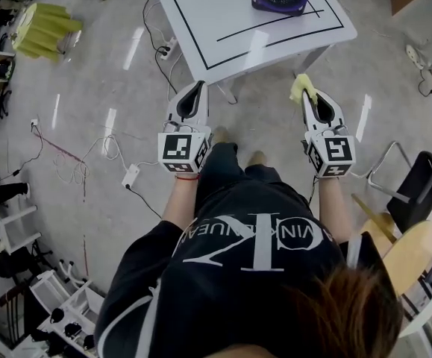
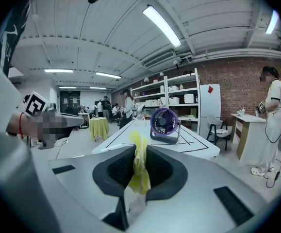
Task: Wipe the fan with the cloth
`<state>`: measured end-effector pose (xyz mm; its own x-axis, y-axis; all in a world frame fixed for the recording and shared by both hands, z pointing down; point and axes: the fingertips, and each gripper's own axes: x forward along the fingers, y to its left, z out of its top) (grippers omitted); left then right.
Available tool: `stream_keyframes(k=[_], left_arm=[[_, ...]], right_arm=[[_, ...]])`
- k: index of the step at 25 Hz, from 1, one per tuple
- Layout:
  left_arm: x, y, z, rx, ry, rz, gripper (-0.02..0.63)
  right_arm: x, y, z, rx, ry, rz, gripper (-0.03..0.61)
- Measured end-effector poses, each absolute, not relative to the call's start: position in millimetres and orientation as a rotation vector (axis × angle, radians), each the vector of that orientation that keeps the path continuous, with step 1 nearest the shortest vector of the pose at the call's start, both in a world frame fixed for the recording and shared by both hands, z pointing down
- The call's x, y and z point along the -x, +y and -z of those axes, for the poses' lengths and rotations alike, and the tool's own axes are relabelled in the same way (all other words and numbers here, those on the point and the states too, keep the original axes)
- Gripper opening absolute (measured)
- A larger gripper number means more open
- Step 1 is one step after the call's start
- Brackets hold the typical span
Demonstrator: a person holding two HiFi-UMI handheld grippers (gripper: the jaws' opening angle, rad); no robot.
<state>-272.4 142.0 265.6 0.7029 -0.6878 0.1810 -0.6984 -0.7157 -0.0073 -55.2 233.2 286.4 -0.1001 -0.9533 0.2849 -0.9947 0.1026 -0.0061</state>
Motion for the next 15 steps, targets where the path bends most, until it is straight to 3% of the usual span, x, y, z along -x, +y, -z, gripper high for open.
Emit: stream_keyframes(k=[15], left_arm=[[225, 5, -264, -2.944, -0.868, -0.297, 0.011]], right_arm=[[49, 120, -283, -2.076, -2.04, -0.326, 0.044]])
